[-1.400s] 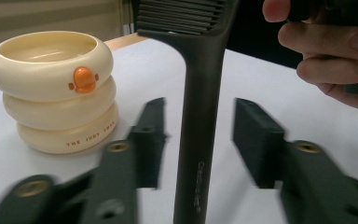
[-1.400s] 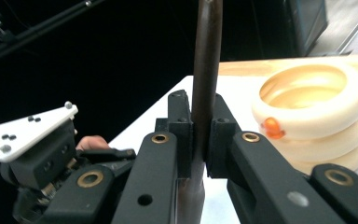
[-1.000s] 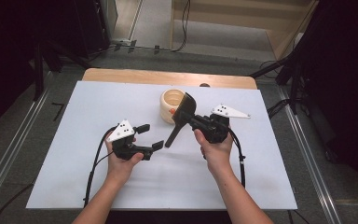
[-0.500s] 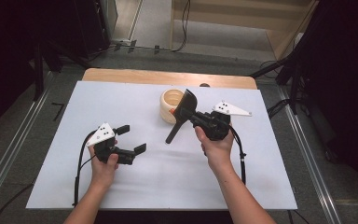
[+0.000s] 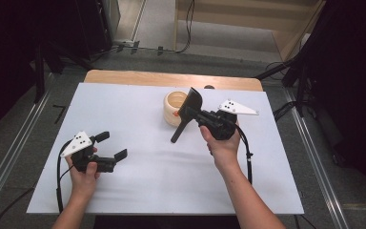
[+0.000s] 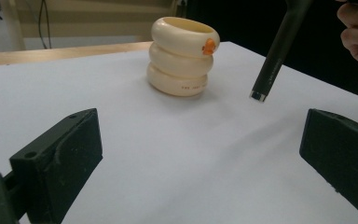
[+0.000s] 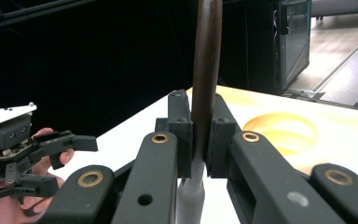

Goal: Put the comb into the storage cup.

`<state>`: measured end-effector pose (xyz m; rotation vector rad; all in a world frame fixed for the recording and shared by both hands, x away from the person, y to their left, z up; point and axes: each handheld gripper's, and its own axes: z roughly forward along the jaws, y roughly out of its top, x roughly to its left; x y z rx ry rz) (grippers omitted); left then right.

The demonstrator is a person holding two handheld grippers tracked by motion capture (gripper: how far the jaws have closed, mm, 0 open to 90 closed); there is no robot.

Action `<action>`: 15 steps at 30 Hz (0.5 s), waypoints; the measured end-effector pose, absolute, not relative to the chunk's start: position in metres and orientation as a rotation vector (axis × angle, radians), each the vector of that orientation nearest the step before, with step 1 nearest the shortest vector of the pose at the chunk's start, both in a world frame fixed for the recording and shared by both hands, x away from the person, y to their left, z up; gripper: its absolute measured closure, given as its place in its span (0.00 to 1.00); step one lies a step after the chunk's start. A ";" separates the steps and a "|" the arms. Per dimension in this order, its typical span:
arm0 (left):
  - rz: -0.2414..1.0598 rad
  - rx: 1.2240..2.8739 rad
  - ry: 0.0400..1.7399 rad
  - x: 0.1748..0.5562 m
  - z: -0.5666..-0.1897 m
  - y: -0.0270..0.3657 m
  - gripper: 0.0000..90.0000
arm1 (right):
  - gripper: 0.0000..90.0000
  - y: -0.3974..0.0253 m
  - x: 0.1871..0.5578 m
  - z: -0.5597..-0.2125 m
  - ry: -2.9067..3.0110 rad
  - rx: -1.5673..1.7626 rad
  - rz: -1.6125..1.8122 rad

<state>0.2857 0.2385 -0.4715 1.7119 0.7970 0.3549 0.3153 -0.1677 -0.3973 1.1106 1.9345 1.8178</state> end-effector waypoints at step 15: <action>0.417 1.669 0.881 0.271 -0.476 0.284 0.00 | 0.91 -0.168 0.322 -0.388 1.926 1.081 1.795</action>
